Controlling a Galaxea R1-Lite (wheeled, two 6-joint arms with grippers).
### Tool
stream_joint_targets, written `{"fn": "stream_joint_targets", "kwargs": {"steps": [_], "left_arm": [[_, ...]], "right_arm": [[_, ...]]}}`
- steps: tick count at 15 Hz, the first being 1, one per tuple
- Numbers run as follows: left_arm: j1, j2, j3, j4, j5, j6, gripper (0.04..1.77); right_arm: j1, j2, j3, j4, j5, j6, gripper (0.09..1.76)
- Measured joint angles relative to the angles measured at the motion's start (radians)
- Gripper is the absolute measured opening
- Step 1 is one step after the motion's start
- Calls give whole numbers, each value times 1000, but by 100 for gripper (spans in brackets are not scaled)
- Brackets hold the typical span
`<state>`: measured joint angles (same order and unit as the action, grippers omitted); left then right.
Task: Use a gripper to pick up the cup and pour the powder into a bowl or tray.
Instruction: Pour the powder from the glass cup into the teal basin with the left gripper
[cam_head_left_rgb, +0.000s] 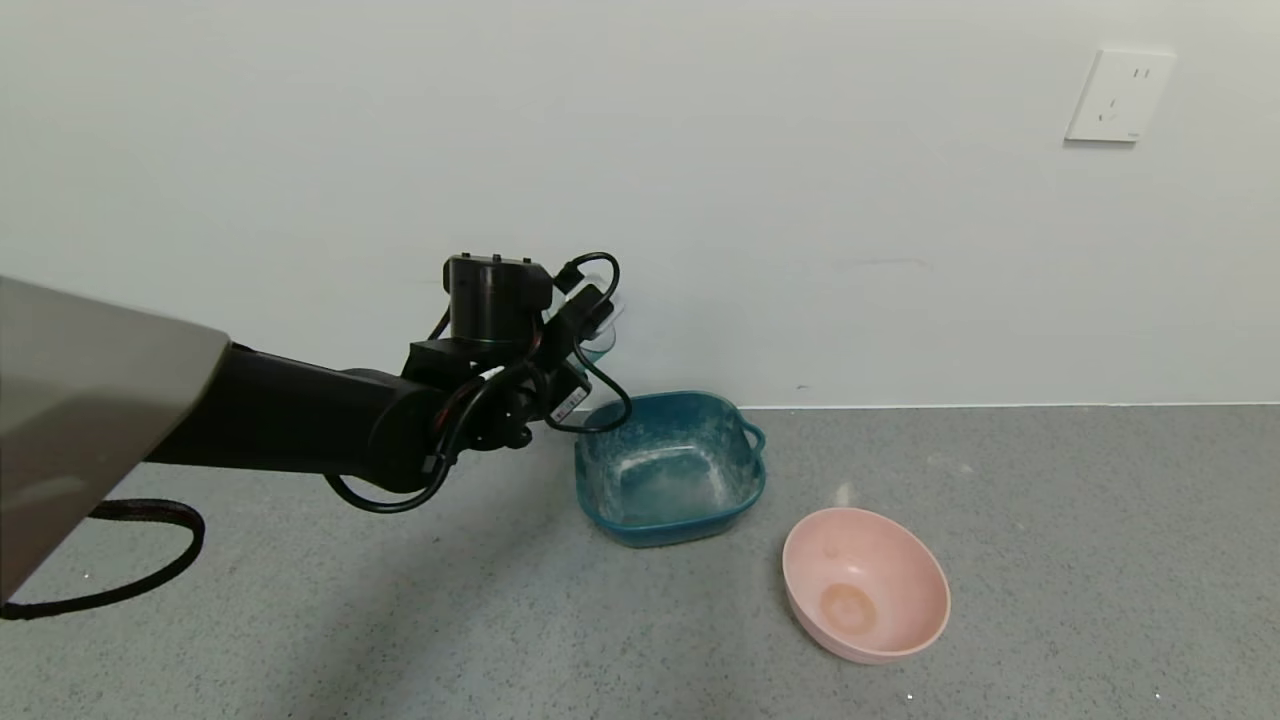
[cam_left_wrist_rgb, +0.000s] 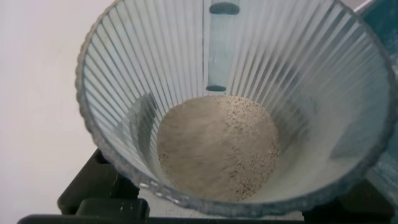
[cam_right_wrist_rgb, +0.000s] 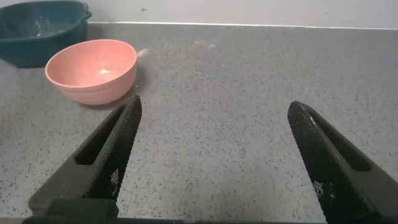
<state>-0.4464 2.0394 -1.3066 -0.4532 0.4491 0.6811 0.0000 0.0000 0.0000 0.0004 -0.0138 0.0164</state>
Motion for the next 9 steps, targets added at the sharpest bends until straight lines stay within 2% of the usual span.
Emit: {"fn": "stream_joint_targets", "kwargs": {"steps": [9], "left_arm": [[-78,55,-9,13,98,249,133]], "right_arm": [[0,0,0,0,0,0,171]]}}
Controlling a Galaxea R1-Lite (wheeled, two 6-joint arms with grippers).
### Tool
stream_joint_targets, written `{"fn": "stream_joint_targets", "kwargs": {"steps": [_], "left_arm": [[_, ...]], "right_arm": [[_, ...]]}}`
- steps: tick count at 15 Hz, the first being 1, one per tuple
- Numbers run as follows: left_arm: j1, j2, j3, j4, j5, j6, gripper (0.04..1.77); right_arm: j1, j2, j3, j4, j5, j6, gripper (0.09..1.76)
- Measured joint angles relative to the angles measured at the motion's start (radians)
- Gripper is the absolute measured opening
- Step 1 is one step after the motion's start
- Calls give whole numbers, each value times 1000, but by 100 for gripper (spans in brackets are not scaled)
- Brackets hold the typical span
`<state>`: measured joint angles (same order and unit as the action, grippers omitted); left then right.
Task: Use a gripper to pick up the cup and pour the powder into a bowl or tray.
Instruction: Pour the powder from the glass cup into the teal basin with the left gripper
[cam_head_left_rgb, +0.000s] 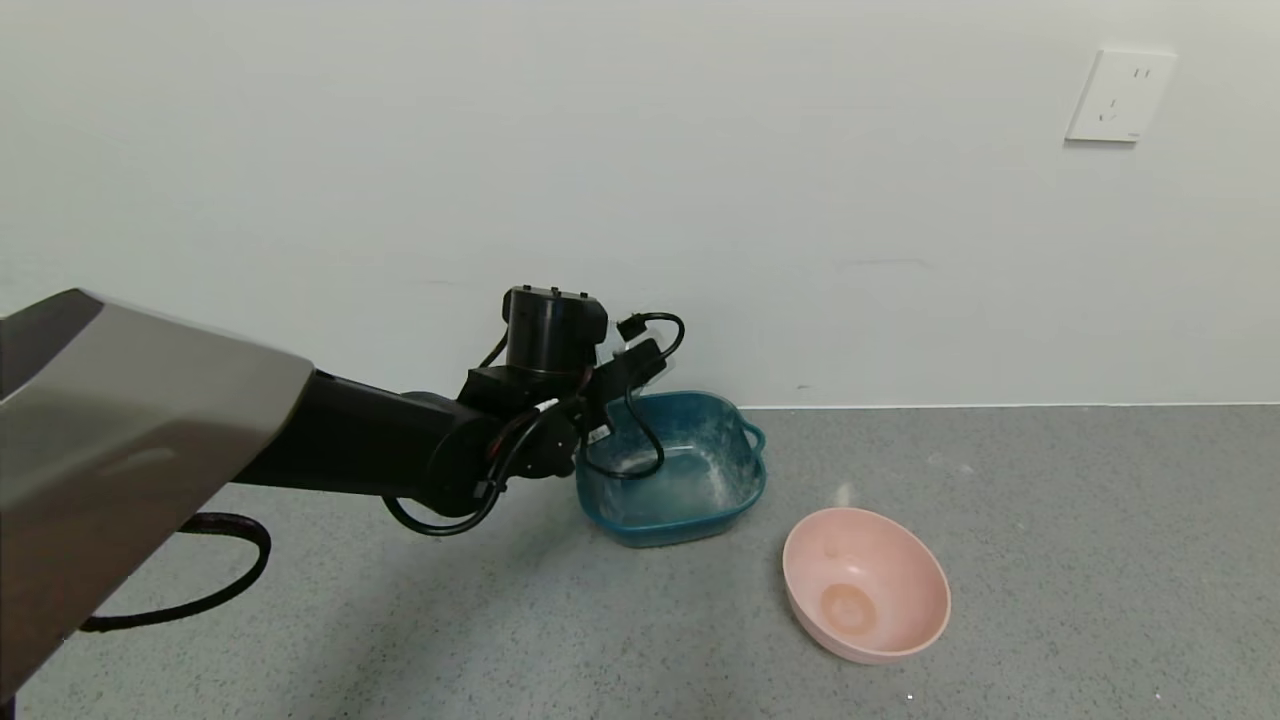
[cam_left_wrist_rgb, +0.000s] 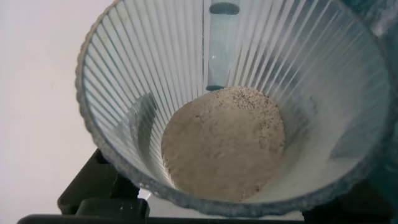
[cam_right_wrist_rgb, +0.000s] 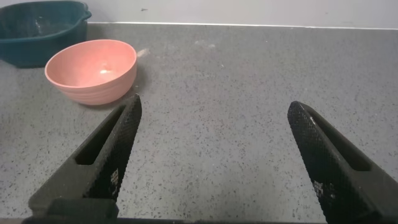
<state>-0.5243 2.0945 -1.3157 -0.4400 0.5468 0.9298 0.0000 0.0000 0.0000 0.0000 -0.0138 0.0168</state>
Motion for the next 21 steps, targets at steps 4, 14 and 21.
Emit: {"fn": "stream_joint_targets", "kwargs": {"steps": [4,14,21], "left_arm": [[-14,7,1,-3,25,140,133],[-43,30,17,-15,63,394,133],[-67,37,0,-20,161,549,133]], "right_arm": [[0,0,0,0,0,0,171],[0,0,0,0,0,0,171],[0,0,0,0,0,0,171]]}}
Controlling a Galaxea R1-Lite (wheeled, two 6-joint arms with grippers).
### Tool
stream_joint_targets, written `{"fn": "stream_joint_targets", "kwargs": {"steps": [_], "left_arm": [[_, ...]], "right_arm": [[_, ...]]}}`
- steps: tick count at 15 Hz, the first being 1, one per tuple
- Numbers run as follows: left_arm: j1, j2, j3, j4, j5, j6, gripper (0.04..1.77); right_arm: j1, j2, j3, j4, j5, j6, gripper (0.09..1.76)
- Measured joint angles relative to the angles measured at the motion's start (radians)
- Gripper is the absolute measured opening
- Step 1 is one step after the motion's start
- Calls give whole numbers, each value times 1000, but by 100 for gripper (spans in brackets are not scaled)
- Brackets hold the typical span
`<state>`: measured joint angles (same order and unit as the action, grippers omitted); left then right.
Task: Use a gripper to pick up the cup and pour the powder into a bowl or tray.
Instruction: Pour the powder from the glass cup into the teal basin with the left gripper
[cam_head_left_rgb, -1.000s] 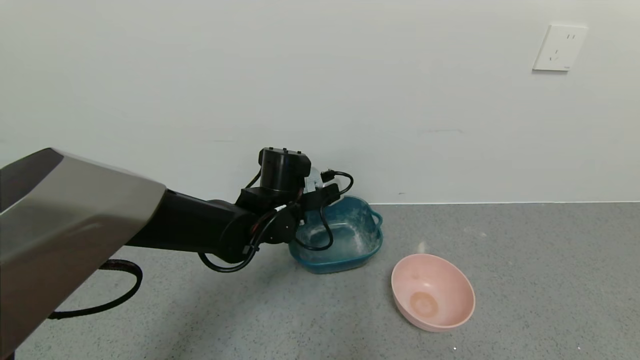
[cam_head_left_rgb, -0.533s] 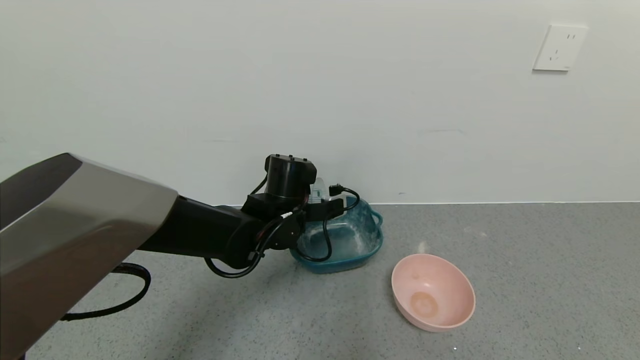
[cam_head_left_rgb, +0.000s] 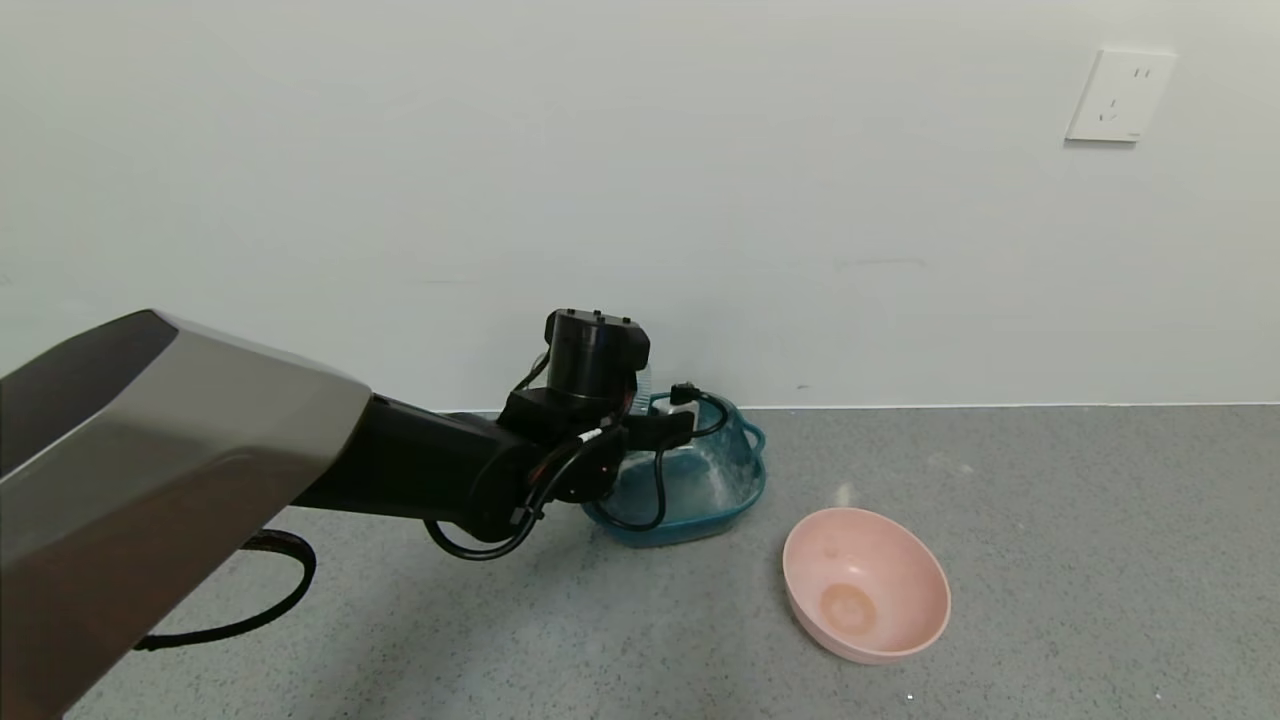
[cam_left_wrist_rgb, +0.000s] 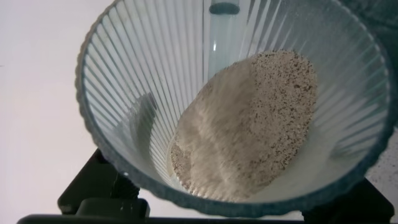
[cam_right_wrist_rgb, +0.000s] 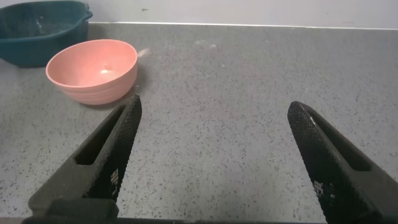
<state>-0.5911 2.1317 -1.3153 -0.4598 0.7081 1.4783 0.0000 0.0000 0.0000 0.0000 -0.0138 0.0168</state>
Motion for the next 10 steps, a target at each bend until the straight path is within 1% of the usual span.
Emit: {"fn": "stream_joint_targets", "kwargs": {"steps": [4,7,10], "left_arm": [[-19,5,0,1,39,42,133],[-28,14,-21,0,48,80,133],[-36,27,-34,-3,95,119,133]], "right_arm": [[0,0,0,0,0,0,171],[0,0,0,0,0,0,171],[0,0,0,0,0,0,171]]}}
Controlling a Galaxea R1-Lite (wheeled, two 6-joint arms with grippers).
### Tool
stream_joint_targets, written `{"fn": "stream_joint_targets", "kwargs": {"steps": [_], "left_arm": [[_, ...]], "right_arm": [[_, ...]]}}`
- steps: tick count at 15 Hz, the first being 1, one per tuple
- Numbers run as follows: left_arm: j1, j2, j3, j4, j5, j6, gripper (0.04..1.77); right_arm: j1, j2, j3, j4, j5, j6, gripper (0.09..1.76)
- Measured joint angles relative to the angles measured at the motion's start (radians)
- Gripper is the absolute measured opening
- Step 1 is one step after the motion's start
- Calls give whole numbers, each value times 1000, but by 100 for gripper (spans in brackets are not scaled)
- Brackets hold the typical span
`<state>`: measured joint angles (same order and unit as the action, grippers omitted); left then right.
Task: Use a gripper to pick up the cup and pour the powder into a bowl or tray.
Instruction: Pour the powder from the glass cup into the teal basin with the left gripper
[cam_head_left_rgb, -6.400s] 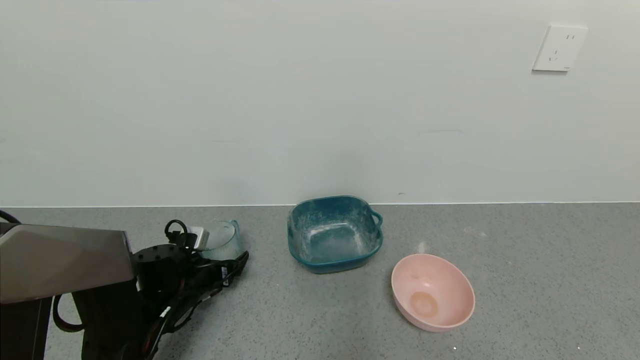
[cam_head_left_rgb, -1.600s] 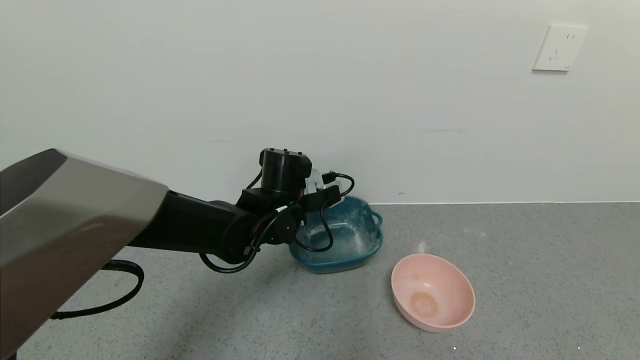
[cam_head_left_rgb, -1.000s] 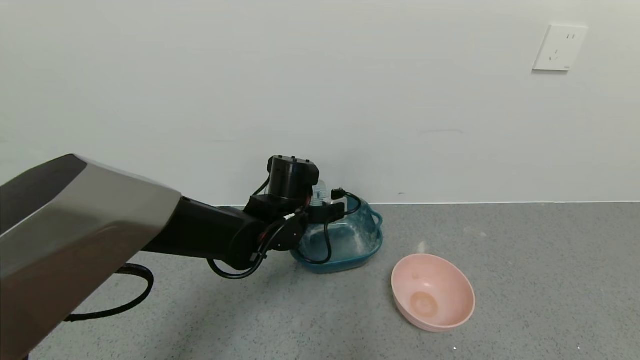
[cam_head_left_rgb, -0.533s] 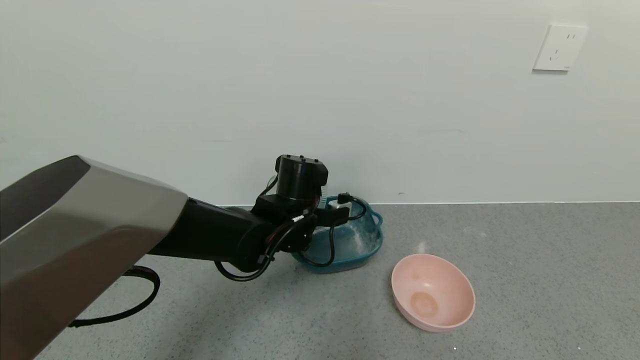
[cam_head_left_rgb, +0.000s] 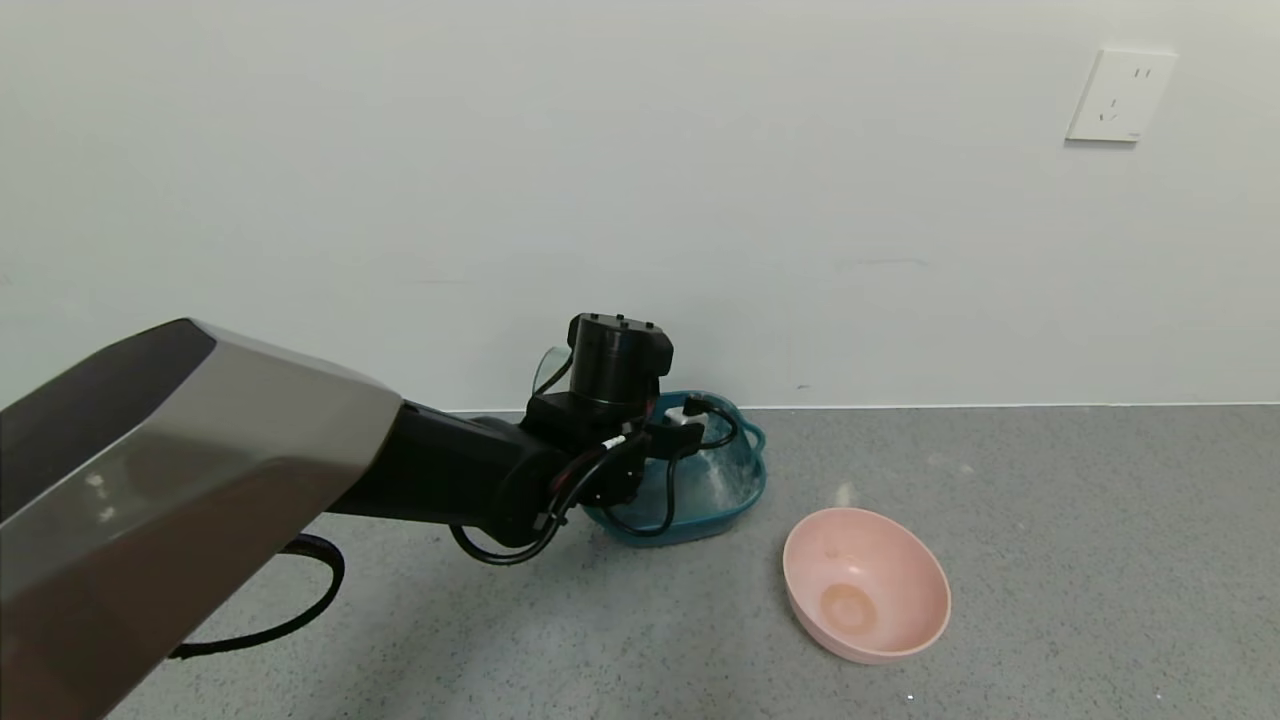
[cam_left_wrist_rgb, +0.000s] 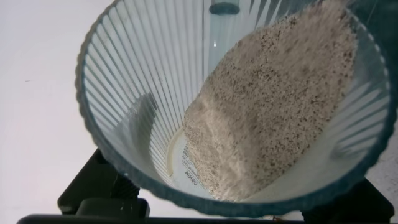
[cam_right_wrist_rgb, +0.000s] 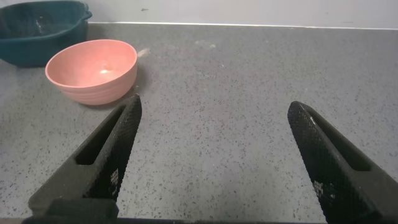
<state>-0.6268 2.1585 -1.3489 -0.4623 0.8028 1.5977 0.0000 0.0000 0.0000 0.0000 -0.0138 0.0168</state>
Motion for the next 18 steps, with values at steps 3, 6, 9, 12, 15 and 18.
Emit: {"fn": "stream_joint_targets", "kwargs": {"steps": [3,6,9,12,15,18], "left_arm": [[-7,17,-8,-50,8,55,133],[-5,39,-18,-88,23,90,133],[-7,50,-18,-88,24,112,133],[-7,51,-16,-89,25,116,133],[-6,51,-12,-90,26,114,133],[-7,51,-11,-91,25,115,133]], "right_arm": [[0,0,0,0,0,0,171],[0,0,0,0,0,0,171],[0,0,0,0,0,0,171],[0,0,0,0,0,0,171],[0,0,0,0,1,0,171],[0,0,0,0,0,0,171]]}}
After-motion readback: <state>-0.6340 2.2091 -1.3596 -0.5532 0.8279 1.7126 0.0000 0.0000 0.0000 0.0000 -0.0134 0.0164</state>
